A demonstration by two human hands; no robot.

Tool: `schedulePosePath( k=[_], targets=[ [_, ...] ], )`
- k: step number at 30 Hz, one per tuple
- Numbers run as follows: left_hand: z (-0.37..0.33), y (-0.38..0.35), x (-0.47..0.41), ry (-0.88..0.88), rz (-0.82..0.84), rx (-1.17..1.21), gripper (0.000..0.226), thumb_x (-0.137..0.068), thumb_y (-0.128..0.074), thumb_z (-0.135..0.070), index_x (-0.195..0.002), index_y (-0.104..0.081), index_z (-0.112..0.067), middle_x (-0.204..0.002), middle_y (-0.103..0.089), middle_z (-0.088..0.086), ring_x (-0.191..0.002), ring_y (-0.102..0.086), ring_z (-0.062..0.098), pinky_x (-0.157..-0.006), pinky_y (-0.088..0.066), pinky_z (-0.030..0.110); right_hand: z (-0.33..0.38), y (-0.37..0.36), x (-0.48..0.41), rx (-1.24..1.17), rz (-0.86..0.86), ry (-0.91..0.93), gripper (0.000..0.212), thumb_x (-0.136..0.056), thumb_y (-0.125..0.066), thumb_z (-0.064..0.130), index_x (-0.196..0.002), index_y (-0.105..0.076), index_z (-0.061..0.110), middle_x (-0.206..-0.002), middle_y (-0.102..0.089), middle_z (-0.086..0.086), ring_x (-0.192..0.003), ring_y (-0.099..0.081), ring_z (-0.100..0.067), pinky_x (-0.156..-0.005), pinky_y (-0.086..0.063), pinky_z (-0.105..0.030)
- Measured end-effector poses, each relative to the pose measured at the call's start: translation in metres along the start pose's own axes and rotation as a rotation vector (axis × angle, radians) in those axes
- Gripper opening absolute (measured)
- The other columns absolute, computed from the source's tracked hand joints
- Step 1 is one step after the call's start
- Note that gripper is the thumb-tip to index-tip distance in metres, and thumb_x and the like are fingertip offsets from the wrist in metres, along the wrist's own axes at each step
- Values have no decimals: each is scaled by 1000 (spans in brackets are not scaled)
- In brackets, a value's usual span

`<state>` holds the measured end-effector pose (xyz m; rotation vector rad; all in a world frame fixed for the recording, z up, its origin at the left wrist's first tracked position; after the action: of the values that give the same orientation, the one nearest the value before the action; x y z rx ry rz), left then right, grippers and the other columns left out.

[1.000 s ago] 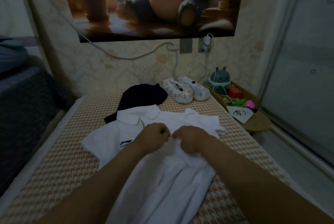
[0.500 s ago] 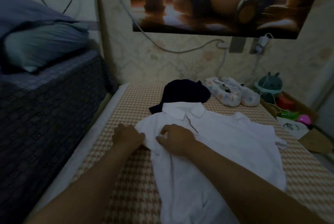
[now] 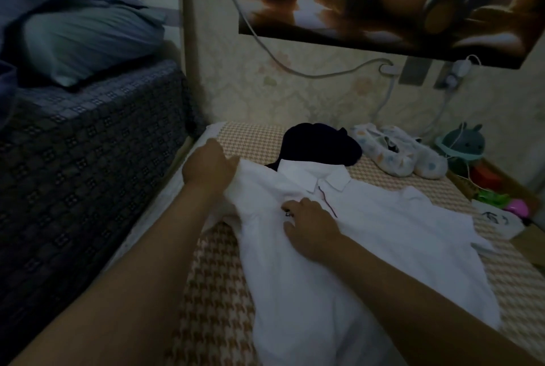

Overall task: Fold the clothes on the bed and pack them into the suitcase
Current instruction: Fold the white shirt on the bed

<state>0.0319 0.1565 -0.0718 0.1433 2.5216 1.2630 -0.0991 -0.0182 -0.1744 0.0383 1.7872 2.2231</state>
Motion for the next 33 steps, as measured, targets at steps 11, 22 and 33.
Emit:
schedulePosePath(
  k=[11,22,33],
  targets=[
    [49,-18,-11,82,229,541,26,-95,-57,-33,-77,-45,-19,-79,-49,4,-88,-54,27,-74,-44,36,14,-13,-2,36,-21,7,83,-73,-19,70,-147,-32,34,-154,-27,-6,-140,-28,-25,-115,-18,-52],
    [100,-31,32,163,574,263,48,-81,-76,-28,-124,-56,-18,-128,-53,6,-105,-57,23,-88,-54,38,107,3,17,-76,-143,251,48,-78,-58,65,-98,-55,22,-93,-47,3,-75,-50,-13,-62,-39,-30],
    [76,21,30,-98,140,-572,36,-94,-51,-21,-128,-46,-12,-136,-41,18,-119,-46,35,-94,-42,39,108,8,19,-346,192,275,45,-83,-46,47,-65,-62,9,-68,-65,-3,-62,-59,-16,-65,-50,-36]
  ],
)
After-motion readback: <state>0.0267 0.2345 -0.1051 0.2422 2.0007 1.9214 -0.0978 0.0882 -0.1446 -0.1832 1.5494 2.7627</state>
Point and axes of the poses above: each hand's wrist, its own x-axis away from the middle knuckle, its own y-axis out of the back of the hand, z = x × y, the point moved 8 cm from there along -x, towards the middle knuckle
